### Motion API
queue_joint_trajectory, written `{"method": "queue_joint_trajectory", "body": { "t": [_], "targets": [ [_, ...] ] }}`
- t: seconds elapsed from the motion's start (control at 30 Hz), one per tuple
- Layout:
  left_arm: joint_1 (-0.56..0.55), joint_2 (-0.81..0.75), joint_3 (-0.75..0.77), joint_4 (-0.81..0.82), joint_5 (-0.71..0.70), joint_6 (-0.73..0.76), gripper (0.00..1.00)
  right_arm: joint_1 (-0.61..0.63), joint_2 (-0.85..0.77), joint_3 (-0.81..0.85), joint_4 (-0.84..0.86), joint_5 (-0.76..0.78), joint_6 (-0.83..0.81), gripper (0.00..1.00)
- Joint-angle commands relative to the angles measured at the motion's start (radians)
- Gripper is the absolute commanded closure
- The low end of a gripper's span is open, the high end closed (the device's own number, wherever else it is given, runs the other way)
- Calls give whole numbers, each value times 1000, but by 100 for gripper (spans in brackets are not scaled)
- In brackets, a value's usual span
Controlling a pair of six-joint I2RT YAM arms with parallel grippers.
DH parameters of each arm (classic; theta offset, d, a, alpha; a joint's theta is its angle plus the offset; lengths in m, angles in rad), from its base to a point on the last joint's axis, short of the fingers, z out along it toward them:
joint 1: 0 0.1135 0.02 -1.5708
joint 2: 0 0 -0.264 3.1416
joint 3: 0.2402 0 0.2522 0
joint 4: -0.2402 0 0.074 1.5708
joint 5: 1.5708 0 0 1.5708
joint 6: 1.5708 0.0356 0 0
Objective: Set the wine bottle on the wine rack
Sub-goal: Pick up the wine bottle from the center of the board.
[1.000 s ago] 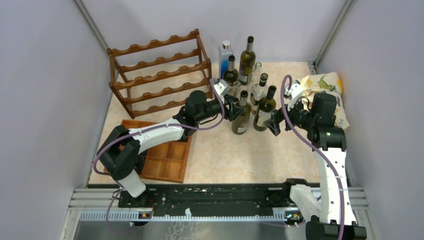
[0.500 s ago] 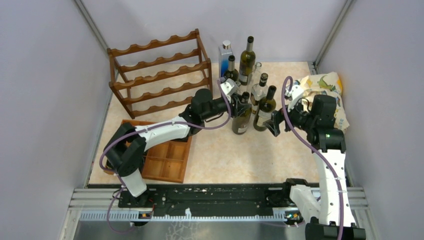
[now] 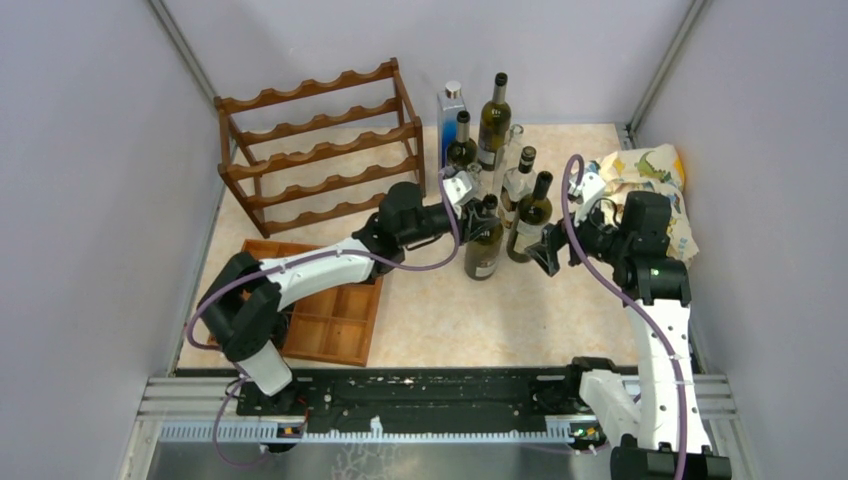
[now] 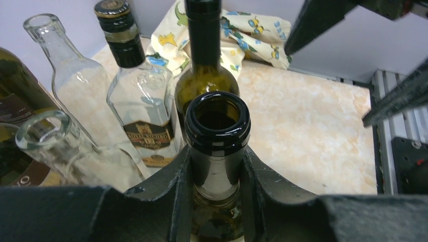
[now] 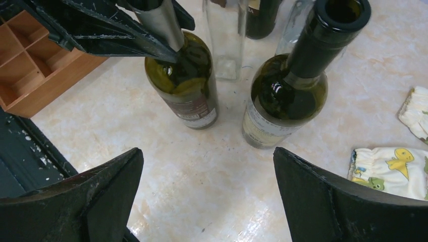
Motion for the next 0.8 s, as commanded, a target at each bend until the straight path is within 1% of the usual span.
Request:
{"method": "queue_joint_trajectory", "body": {
  "t": [0.0,0.07,0.13,0.2,0.33,0.37,0.4,0.43,0.5,0.57,0.67,0.77],
  "targets": [
    [-5,-144,-29,-64,89,60,100,-10,-25,16,-14,-117,-66,2],
    [-5,-190,-40,-137,114,6,100,-10,-33,5,-45,-198,-124,2],
    [-5,-238,-69,-153,126,-76,100,-8,-54,-19,-62,-281,-198,2],
    [-5,-288,-112,-138,123,-169,100,-8,-80,-64,-79,-361,-297,2],
    [-5,-402,-225,-54,82,-331,100,-2,-146,-153,-121,-519,-557,2],
    [-5,-437,-254,-31,68,-362,100,4,-163,-178,-102,-556,-579,2],
    [-5,-464,-281,-10,54,-394,100,14,-178,-202,-60,-567,-549,2],
    [-5,-486,-309,9,41,-428,100,40,-188,-229,17,-559,-474,1],
    [-5,-522,-354,45,24,-476,100,107,-203,-274,176,-493,-296,2],
    [-5,-546,-389,69,8,-524,100,175,-204,-300,264,-415,-193,2],
    [-5,-578,-436,125,-29,-577,100,281,-168,-311,283,-331,-115,2],
    [-5,-605,-479,192,-75,-590,100,401,-149,-330,300,-230,-66,3]
  ]
}}
